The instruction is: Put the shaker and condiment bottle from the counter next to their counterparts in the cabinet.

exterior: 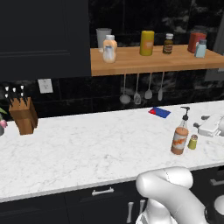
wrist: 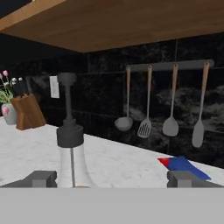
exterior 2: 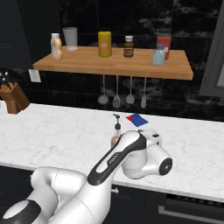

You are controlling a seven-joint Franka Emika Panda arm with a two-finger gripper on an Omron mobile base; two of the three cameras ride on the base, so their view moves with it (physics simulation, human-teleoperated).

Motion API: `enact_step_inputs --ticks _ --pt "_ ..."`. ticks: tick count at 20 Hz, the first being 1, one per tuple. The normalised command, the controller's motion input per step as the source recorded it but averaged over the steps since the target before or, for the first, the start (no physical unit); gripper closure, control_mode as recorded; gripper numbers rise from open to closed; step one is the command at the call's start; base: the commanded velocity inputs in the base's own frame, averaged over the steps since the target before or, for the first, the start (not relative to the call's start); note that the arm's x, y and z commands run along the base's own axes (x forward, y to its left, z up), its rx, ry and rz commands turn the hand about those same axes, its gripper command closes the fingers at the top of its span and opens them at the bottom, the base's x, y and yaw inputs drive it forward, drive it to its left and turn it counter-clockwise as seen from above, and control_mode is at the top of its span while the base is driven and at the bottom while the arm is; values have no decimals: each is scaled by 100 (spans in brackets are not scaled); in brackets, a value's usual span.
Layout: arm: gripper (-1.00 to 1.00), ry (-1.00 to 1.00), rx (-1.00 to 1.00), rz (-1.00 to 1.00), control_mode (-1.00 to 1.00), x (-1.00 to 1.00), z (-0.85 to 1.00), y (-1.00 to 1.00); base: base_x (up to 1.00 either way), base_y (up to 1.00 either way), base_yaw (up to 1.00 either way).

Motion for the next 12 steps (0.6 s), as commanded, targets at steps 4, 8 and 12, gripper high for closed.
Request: enact_step_inputs --ticks 4,8,12 --pt "-100 -5 0 7 -100 0 0 5 0 0 0" --pt "-100 -4 0 6 -100 0 0 13 0 0 0" --pt "-100 -2 0 4 -100 4 0 12 0 0 0"
